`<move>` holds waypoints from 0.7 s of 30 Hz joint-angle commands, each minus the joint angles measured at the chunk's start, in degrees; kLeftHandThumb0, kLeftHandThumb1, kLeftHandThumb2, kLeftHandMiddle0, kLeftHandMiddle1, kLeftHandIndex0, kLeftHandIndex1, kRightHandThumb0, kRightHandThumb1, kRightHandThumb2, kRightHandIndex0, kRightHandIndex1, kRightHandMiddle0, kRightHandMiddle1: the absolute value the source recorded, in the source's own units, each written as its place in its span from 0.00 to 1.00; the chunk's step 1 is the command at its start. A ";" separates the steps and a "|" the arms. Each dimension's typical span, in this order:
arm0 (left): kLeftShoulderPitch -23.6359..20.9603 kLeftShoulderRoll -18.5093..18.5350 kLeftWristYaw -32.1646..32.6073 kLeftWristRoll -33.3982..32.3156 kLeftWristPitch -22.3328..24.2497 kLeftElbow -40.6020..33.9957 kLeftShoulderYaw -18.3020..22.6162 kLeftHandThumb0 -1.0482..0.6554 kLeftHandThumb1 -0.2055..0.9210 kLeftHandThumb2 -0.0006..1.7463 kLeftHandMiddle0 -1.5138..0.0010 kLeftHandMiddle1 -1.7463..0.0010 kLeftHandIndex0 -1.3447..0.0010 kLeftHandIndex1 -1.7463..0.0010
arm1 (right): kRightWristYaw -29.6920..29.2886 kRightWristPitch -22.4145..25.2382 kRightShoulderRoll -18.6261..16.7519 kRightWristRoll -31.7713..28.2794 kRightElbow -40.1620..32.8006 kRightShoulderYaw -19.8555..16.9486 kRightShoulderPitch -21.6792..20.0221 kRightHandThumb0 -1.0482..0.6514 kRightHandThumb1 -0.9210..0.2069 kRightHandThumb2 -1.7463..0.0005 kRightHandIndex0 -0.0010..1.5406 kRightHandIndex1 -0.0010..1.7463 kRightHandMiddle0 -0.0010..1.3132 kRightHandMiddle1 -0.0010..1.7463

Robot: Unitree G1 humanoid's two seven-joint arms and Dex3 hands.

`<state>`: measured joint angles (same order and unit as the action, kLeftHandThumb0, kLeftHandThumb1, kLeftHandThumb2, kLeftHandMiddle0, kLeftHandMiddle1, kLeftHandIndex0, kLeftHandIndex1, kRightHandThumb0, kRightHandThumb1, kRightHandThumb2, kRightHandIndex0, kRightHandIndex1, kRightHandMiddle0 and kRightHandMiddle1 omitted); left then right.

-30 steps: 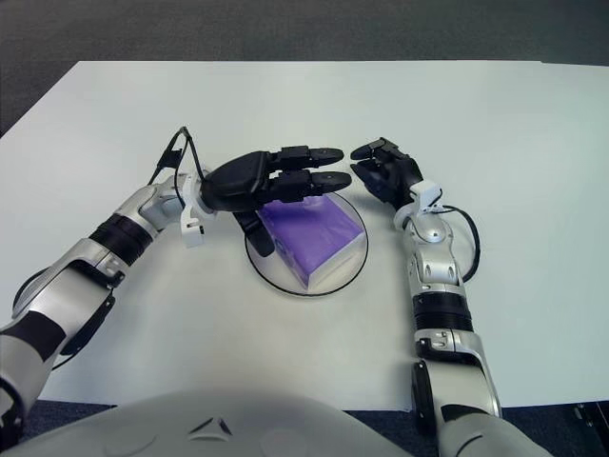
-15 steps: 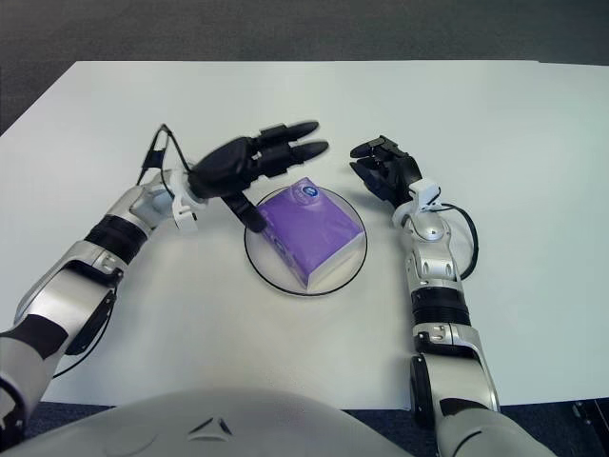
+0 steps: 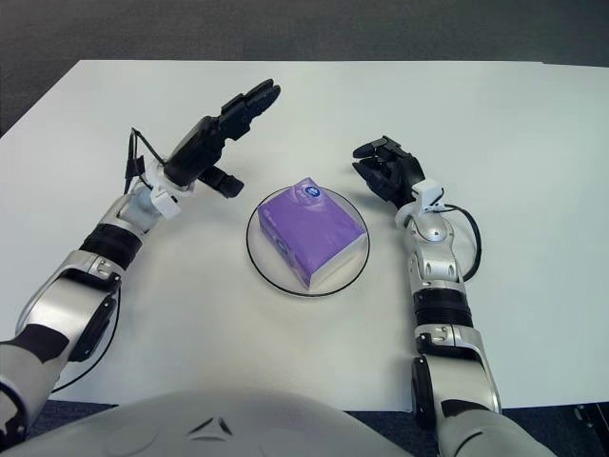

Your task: Put the tissue paper into the plate.

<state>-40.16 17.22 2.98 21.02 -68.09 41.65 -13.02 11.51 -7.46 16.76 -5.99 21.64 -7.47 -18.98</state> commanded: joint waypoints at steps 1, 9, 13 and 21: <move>-2.75 2.00 1.61 1.43 -0.42 4.21 2.22 0.02 1.00 0.52 0.85 0.99 0.85 0.97 | 0.08 2.80 -0.82 0.44 2.13 0.39 3.18 0.61 0.00 0.90 0.41 0.76 0.36 0.71; -0.80 -0.91 -4.99 -9.98 3.91 7.86 3.44 0.05 1.00 0.59 0.84 0.99 0.86 0.98 | -0.48 2.94 -0.85 0.81 1.88 0.50 3.32 0.61 0.00 0.91 0.41 0.76 0.37 0.70; 1.83 -3.63 -7.08 -16.06 11.00 8.18 6.04 0.05 1.00 0.59 0.72 0.98 0.79 0.97 | -1.27 3.07 -0.95 1.29 1.71 0.64 3.33 0.61 0.00 0.91 0.41 0.76 0.37 0.70; 3.80 -7.09 -12.33 -26.35 20.49 10.65 12.57 0.15 1.00 0.56 0.41 0.95 0.52 0.92 | -2.95 3.00 -1.47 1.99 1.53 0.97 3.44 0.61 0.00 0.91 0.41 0.75 0.37 0.70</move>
<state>-37.64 11.38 -6.20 0.53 -51.52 51.95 -3.90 9.05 -7.09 16.56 -5.02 21.02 -7.13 -18.83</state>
